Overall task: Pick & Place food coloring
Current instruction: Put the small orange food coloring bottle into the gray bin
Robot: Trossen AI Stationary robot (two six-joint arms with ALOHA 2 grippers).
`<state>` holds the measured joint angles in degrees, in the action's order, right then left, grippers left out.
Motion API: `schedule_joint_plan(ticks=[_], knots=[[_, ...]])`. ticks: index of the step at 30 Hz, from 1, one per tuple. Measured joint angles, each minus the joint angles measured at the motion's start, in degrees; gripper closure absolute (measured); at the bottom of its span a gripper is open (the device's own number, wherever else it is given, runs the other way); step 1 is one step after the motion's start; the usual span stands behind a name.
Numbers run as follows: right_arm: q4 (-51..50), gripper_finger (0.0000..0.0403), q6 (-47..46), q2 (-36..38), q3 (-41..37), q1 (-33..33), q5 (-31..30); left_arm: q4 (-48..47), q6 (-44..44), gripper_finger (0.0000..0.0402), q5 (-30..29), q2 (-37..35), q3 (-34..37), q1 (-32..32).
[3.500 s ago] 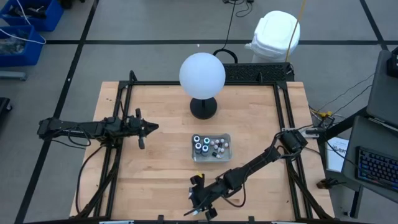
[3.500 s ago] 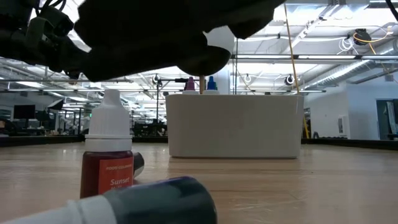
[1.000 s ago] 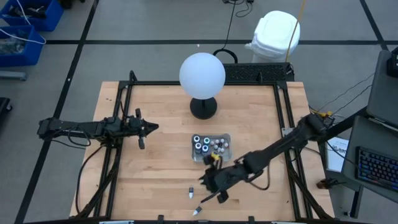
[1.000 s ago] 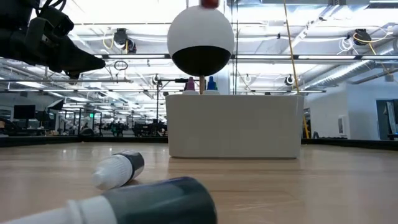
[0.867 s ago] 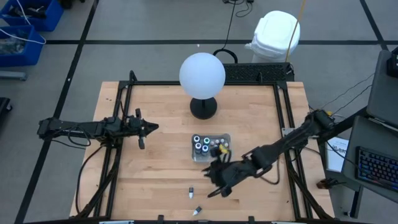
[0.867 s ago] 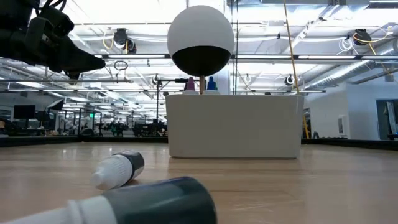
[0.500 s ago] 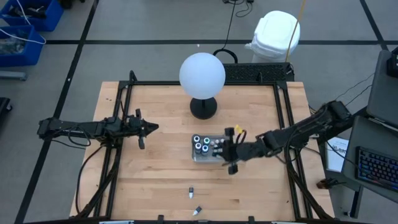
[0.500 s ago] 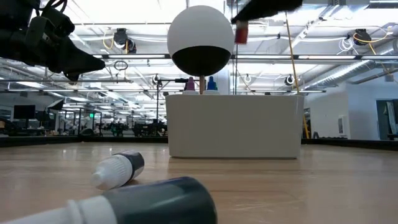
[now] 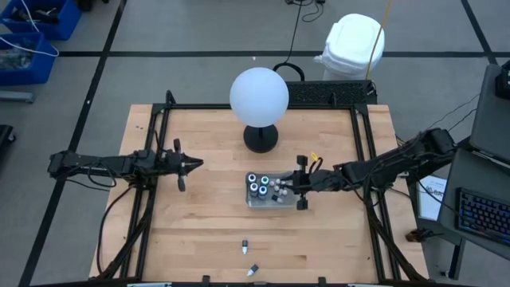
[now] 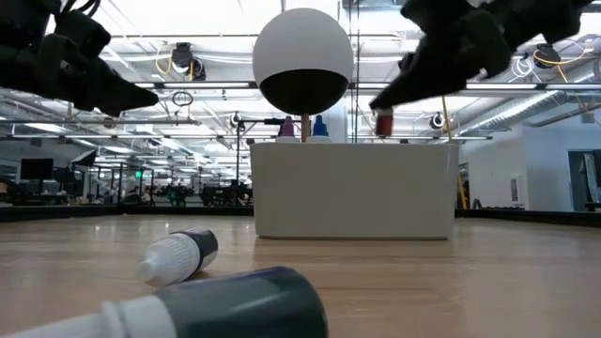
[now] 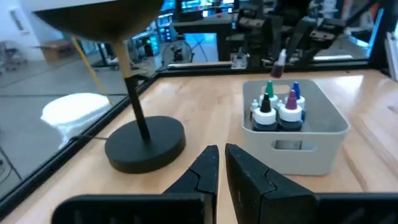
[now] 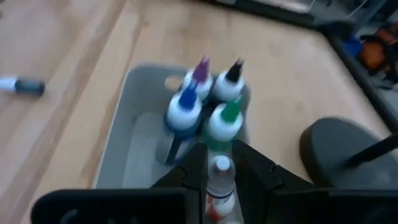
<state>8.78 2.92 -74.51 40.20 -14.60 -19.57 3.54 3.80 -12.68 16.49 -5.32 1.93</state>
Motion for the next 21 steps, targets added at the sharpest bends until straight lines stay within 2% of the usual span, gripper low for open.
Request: schedule_joint_plan(ticks=[6,13,21], knots=[[1.52,0.0356,0.35,-1.07,-2.91,0.05,1.75,-0.01,6.95,0.0366,0.26,0.0,-0.01,0.0],[13.53,0.0355,0.29,-3.13,-7.43,1.85,1.85,-0.34,11.39,0.0366,0.39,-0.02,0.0,0.0],[15.88,0.0355,-2.19,-8.42,-7.93,3.45,4.24,-0.19,13.97,0.0366,0.37,0.0,-0.01,0.0]])
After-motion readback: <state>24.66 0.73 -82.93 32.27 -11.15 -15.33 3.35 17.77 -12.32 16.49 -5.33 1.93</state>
